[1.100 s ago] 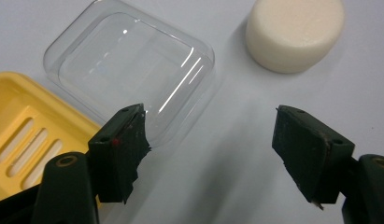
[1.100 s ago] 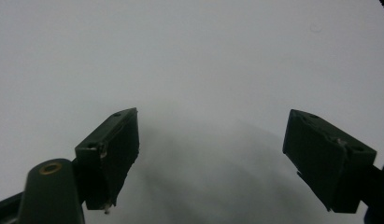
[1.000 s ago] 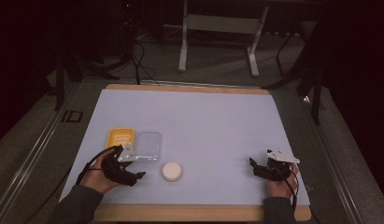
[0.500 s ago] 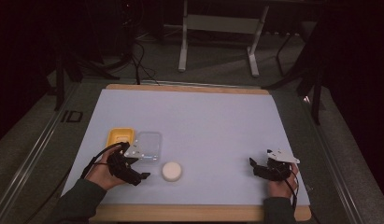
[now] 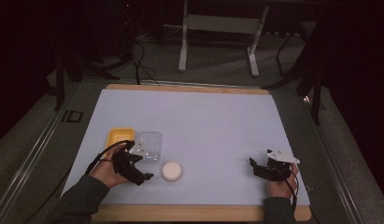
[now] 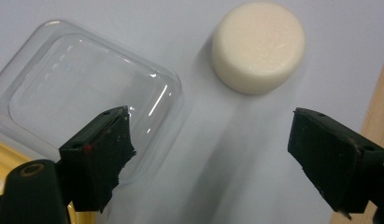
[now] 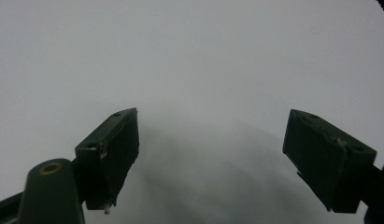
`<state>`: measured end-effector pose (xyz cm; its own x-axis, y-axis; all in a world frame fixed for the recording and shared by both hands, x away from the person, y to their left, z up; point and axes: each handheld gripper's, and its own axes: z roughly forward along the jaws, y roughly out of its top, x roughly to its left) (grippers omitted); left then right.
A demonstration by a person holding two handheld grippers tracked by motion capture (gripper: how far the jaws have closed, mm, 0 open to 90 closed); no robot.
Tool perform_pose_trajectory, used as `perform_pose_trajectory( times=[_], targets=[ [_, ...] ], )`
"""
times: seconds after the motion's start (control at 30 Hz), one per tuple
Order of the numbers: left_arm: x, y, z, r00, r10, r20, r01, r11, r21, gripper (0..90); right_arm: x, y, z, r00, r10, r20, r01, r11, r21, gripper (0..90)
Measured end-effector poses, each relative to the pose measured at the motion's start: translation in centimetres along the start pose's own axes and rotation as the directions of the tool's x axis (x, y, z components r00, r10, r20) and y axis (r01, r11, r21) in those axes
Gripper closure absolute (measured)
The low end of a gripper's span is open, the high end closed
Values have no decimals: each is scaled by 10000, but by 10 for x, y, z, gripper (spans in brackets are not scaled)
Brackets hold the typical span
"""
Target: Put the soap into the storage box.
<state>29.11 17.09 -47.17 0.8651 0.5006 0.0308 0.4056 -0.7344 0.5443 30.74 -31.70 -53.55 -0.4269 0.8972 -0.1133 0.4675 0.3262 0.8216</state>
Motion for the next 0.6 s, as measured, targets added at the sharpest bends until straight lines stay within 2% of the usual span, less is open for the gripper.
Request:
perform_pose_trajectory(
  times=[0.27, 0.47, 0.6],
  targets=[
    [0, 6, 4, 9998, 207, 2, -207, 9996, 213, 80, 0, 0, 0, 10000, -6, 6, 6, 10000, -4, 181],
    [-1, 10, 8, 9992, 358, 182, -365, 9984, 421, 26, 0, 0, 0, 10000, -20, 5, 20, 10000, 2, 181],
    [-2, 13, 11, 9985, 455, 289, -470, 9974, 545, 24, 0, 0, 0, 10000, -25, 5, 25, 10000, -5, 181]
  ],
)
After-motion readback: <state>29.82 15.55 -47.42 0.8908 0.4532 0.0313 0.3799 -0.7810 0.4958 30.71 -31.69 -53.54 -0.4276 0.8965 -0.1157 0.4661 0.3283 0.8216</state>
